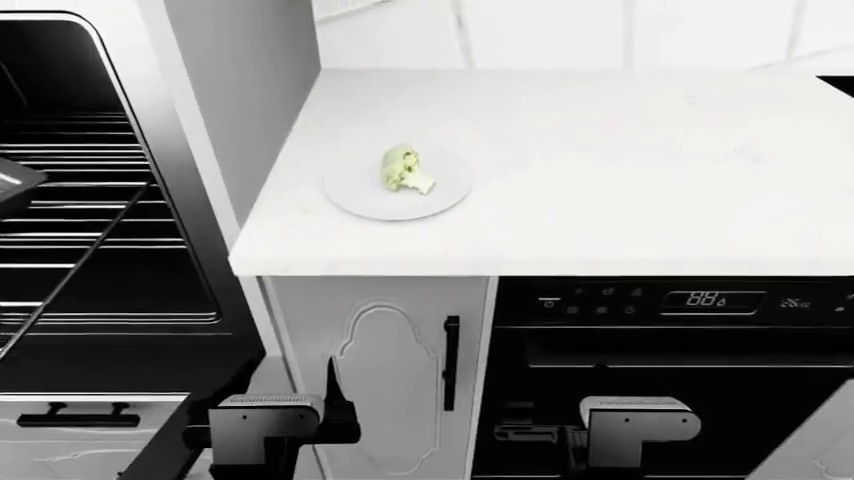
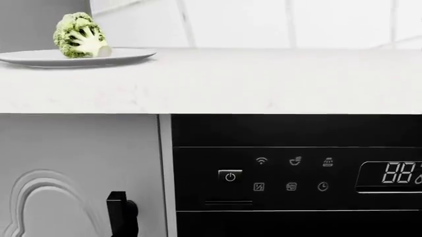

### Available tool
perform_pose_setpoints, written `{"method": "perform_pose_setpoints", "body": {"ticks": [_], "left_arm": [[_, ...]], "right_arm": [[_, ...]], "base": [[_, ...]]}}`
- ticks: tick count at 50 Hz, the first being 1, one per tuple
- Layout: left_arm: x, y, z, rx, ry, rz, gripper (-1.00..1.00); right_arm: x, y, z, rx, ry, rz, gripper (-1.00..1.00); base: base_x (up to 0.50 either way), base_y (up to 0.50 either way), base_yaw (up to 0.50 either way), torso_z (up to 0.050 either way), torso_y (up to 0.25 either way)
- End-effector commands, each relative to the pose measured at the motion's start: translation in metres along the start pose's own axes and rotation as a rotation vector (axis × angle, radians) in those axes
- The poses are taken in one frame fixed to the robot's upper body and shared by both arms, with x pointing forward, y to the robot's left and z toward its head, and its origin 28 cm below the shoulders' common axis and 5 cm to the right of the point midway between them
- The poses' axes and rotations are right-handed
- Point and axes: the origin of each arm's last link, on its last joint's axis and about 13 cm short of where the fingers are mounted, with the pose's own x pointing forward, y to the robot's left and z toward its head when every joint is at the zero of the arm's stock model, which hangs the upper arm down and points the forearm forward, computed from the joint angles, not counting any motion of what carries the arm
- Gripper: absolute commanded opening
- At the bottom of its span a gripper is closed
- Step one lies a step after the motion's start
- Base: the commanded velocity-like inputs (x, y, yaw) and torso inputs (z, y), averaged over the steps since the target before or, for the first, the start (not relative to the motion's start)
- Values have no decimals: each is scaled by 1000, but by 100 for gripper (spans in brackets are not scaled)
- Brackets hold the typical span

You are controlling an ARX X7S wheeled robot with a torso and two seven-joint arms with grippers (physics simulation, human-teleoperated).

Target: Place the broccoli on the top rack of the oven.

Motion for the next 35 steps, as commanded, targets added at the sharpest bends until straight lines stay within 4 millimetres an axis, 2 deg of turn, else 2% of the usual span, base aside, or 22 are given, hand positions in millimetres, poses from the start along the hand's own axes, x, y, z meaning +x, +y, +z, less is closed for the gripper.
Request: {"method": "perform_pose_setpoints", "body": {"ticks": [1,26,29,30,31,33,34,35], "left_arm": [[0,0,0,-4,2,-1,100],[-1,-1,1,6,-7,-12,100],[-6,-3,18,-40,-16,-30,100],[-9,-6,33,-34,-43,-38,100],[-11,-7,40,-50,-45,-51,100],[-17,-11,75,-47,-69,-78,100],[-19,-12,82,-49,-79,-95,100],[-22,-14,98,-44,-91,-126,100]], "right_arm": [[0,0,0,1,0,-1,100],[0,0,1,2,-3,-2,100],[-8,3,32,2,-79,20,100],[-14,5,48,34,-98,25,100],[-16,6,54,24,-94,27,100],[-26,7,88,10,-119,49,100],[-28,7,96,21,-126,56,100],[-31,5,113,17,-129,54,100]], "base": [[0,0,0,50,4],[0,0,0,50,1],[0,0,0,0,0],[0,0,0,0,0],[0,0,0,0,0],[0,0,0,0,0],[0,0,0,0,0],[0,0,0,0,0]]}}
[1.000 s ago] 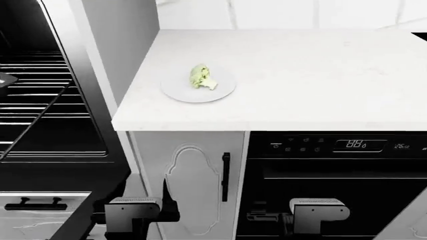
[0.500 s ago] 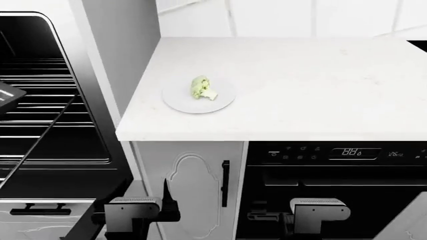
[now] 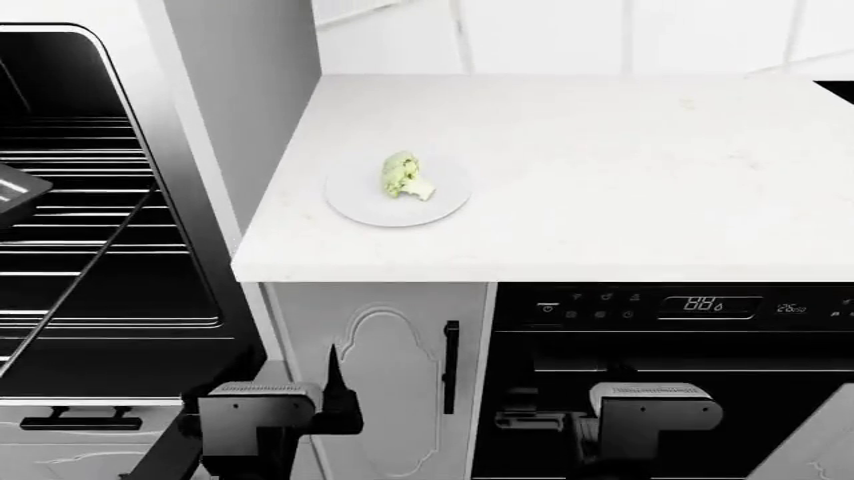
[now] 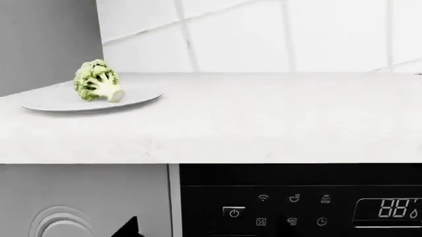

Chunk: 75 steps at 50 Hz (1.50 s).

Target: Place the broccoli on the top rack of the oven.

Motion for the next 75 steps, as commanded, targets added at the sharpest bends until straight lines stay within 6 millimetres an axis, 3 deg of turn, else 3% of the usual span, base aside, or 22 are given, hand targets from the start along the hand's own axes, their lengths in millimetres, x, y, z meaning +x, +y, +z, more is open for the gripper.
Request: {"method": "perform_pose_setpoints", "body": {"ticks": [1,6,11,16,34,52,75], "left_arm": [[-17,-14,79,-17,-67,-106,100],[-24,-21,140,-68,-41,-208,100],[-20,-25,170,-58,-25,-241,100],[-14,-25,186,-54,-45,-230,100],[-7,-29,194,-50,-85,-271,100],[0,-30,187,-43,-73,-254,100],[8,-33,193,-40,-58,-215,100]], "right_arm": [[-23,3,88,13,-82,48,100],[-28,-11,141,-21,-86,10,100],[-29,-10,168,-45,-76,76,100],[-28,-12,185,-57,-91,91,100],[-26,-14,179,-21,-80,123,100],[-19,-15,176,-26,-81,121,100],[-19,-17,173,-28,-74,110,100]], "base": [[0,0,0,0,0],[0,0,0,0,0],[0,0,0,0,0],[0,0,0,0,0],[6,0,0,0,0],[194,0,0,0,0],[194,0,0,0,0]]}}
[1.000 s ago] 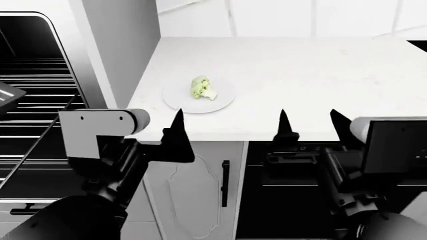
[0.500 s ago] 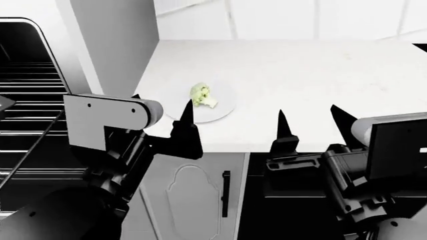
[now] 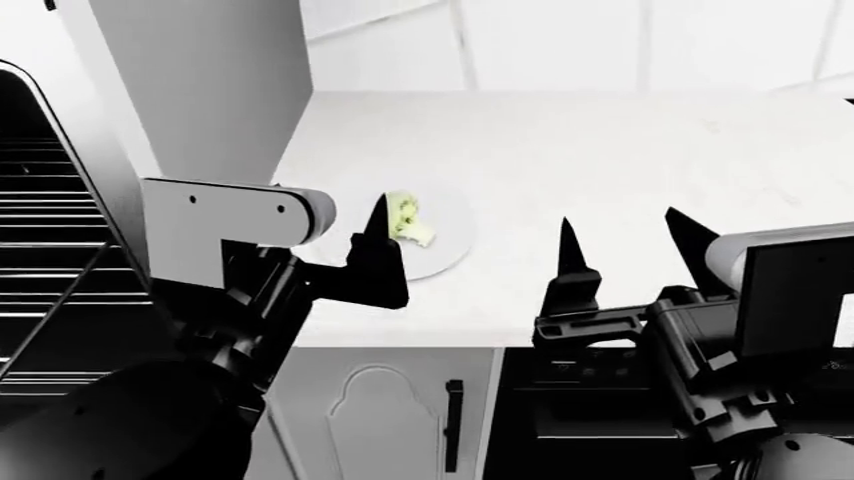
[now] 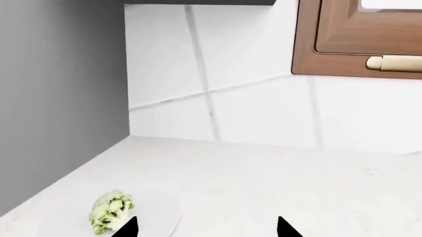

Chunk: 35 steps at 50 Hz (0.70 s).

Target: Place the broccoli on the top rack of the oven.

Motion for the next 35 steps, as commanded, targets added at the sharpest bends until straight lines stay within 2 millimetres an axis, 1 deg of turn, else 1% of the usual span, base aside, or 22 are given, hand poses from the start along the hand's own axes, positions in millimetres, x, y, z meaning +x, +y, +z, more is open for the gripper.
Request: {"method": "perform_pose_setpoints", "body": {"ticks": [1,35], "left_arm": [[6,0,3,5,4,26,100],[7,2,5,4,-7,29,100]], "right_arm": [[1,-2,-4,-2,11,-7,100],[3,-2,1,-16,4,2,100]], "base": [[191,0,0,0,0],[194,0,0,0,0]]}}
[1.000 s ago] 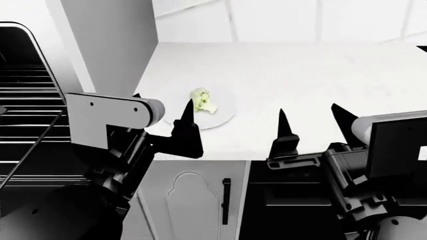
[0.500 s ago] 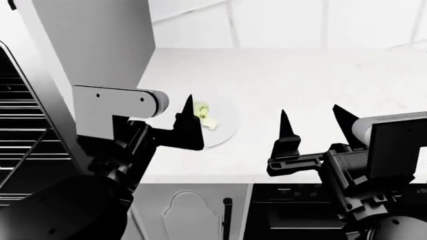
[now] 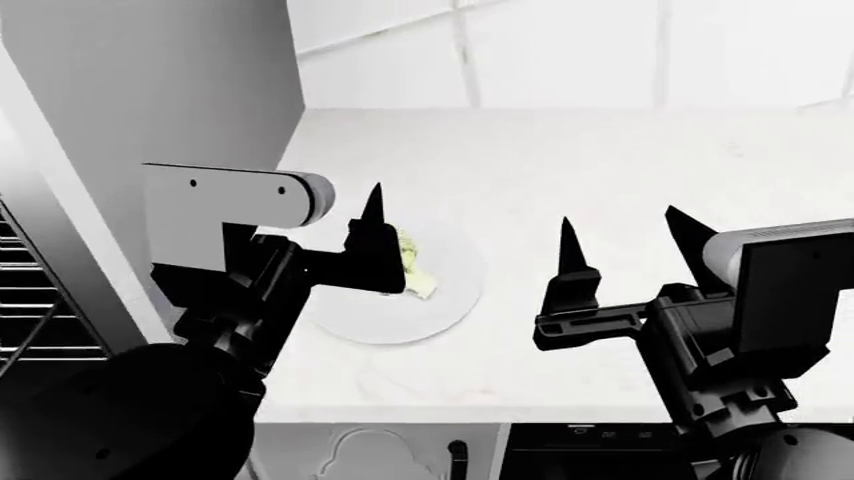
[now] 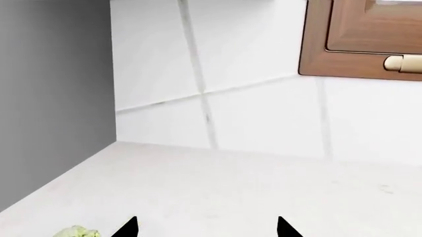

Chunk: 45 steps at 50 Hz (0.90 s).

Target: Place the broccoli on the top rack of the oven.

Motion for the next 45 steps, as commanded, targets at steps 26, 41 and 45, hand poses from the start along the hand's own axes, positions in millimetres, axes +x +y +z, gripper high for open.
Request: {"method": "perform_pose_setpoints", "body": {"ticks": [26,41,45], "left_arm": [[8,6,0,-2,-7,22,100],[13,8,1,6,-10,24,100],[14,8,2,5,-10,24,100]], "right_arm": [[7,0,0,-44,26,16,100],[-5,-36,41,-156,169,322,100],[-5,-43,43,-166,220,400,100]], "base": [[146,0,0,0,1],[0,0,0,0,0],[0,0,0,0,0]]}}
